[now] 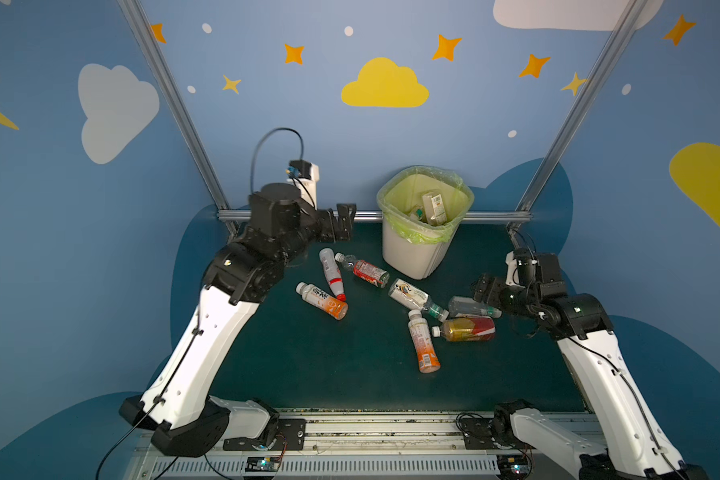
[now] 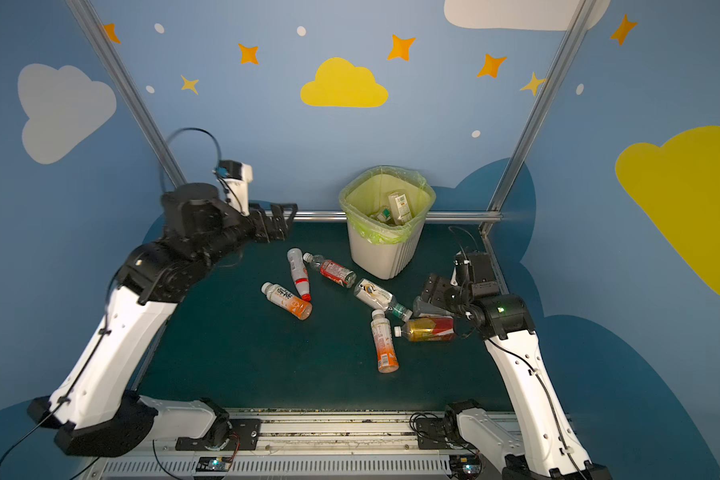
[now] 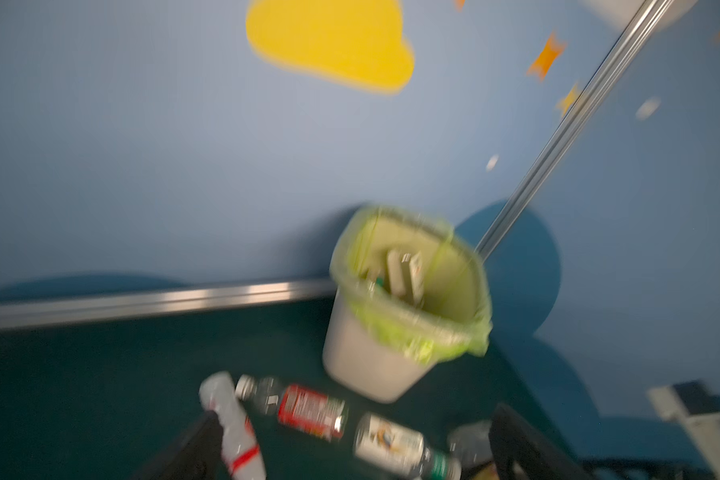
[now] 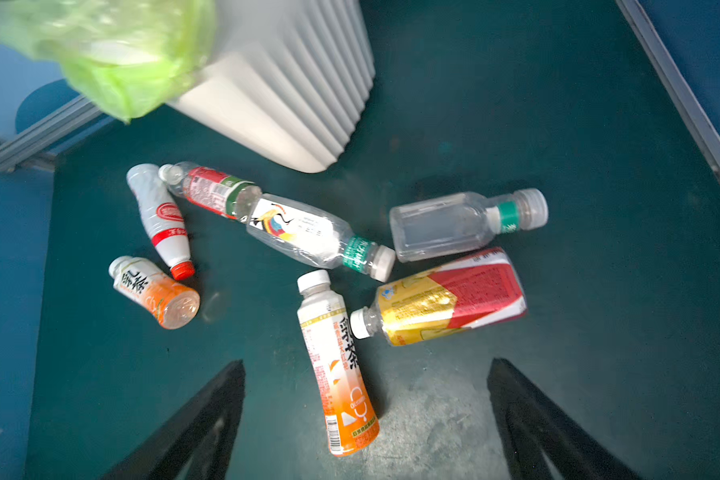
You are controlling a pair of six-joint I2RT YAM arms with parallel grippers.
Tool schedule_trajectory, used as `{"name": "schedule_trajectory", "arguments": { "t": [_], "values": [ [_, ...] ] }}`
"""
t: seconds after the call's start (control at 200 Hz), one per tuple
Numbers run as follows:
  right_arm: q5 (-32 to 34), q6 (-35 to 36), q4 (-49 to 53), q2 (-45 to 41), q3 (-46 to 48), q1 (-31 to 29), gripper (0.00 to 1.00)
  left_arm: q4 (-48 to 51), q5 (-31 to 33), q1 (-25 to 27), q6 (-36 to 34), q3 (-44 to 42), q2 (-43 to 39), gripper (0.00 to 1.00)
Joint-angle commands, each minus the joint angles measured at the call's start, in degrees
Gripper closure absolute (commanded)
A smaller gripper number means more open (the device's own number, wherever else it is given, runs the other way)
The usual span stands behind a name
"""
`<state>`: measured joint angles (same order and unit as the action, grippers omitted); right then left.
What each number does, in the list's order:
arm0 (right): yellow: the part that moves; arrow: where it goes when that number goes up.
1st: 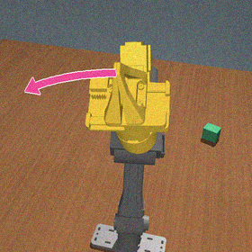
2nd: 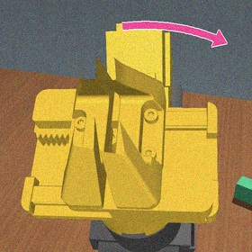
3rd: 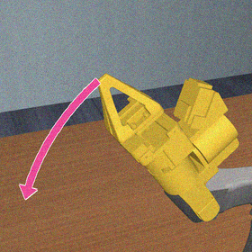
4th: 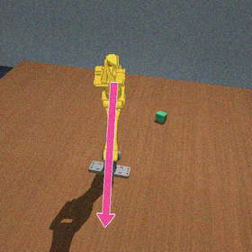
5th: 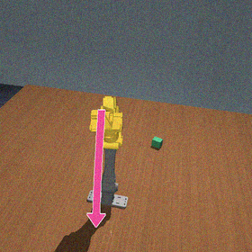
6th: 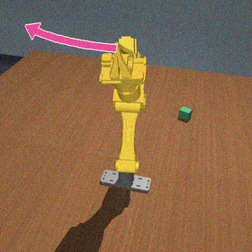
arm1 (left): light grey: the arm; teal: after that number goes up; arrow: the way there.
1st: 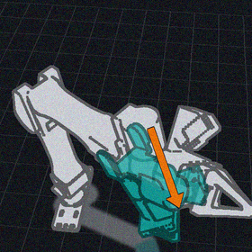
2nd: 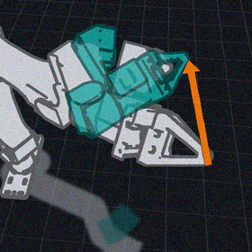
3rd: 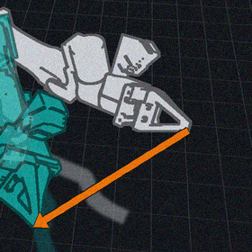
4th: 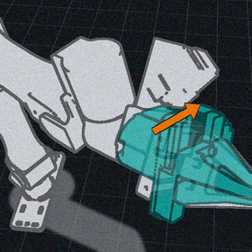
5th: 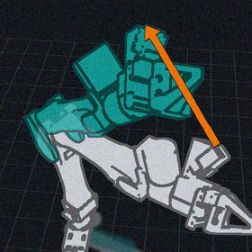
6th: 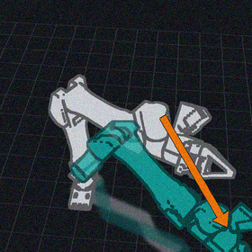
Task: Throw the plastic bottles in the bin
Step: 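Lift the clear bottle over the bin and open the left gripper, then lower the right gripper onto a clear green-cap bottle while the left arm withdraws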
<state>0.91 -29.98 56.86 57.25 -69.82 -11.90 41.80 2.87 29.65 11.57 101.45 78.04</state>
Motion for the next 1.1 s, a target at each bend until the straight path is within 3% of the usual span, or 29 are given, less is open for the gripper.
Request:
{"name": "schedule_trajectory", "arguments": {
  "t": [0.0,0.225,0.451,0.796,0.931,1.097],
  "values": [
    [-4.55,-2.54,1.86,-1.43,3.36,3.56,0.08,9.78,-1.11,-0.11,0.81,-8.96,-1.78,0.00],
    [-5.48,-0.75,2.72,-0.48,6.06,6.85,0.08,12.73,-2.35,-0.18,6.86,-25.48,-6.49,0.00],
    [-7.63,-3.10,-2.74,-1.48,13.60,10.72,0.08,10.48,-2.08,-0.27,11.14,-35.41,-12.64,0.00],
    [-11.64,-4.89,-10.55,3.50,17.92,20.19,0.11,9.97,-6.09,-0.80,11.10,-39.12,-15.46,0.00],
    [-14.77,-5.56,-13.22,6.31,18.49,24.98,0.20,9.40,-7.34,-0.85,10.89,-39.84,-15.46,0.00],
    [-18.21,-5.76,-15.22,10.64,18.83,28.47,0.22,9.09,-7.75,-1.00,10.53,-40.69,-15.90,0.00]
  ]
}}
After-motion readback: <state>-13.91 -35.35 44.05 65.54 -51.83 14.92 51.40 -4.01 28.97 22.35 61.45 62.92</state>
